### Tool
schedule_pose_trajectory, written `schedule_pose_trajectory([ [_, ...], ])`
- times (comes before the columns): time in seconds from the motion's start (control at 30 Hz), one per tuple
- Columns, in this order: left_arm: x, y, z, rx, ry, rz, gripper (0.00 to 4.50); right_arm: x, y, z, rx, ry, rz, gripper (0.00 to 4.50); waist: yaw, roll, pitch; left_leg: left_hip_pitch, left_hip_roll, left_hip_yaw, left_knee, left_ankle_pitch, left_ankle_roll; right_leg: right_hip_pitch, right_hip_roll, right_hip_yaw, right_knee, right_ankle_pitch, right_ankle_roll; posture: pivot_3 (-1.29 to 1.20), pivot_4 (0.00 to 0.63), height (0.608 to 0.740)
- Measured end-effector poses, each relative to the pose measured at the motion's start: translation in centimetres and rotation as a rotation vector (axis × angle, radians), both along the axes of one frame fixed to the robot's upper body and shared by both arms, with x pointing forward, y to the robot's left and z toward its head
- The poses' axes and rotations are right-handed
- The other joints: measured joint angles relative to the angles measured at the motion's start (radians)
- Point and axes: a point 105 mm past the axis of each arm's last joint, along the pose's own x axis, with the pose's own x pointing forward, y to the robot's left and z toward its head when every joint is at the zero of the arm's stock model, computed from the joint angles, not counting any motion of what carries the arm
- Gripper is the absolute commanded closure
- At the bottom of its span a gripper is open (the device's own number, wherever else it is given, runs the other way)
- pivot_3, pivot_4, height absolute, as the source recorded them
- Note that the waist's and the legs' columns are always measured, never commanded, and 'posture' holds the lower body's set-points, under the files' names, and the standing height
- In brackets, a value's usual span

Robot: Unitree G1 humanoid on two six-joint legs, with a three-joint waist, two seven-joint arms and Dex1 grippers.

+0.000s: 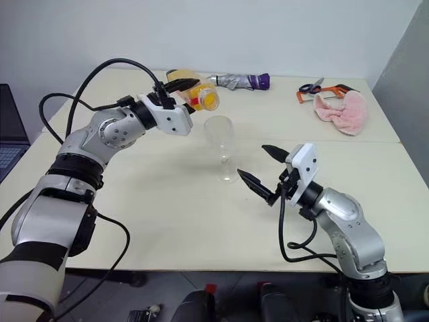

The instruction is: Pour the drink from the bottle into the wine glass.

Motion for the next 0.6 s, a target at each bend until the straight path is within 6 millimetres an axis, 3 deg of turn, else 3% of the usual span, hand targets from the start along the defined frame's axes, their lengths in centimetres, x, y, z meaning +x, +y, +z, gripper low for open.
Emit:
schedule_pose_trajectory([
  [0.6, -0.06, -0.06, 0.61, 0.065, -0.086, 0.002, 2.81, -0.2, 0.07, -0.01, 0.004, 0.011, 0.02, 0.0, 0.0, 0.0, 0.0, 0.0, 0.0, 0.0, 0.0, 0.0, 0.0, 0.0, 0.0, 0.0, 0.0, 0.0, 0.0, 0.0, 0.15, 0.74],
])
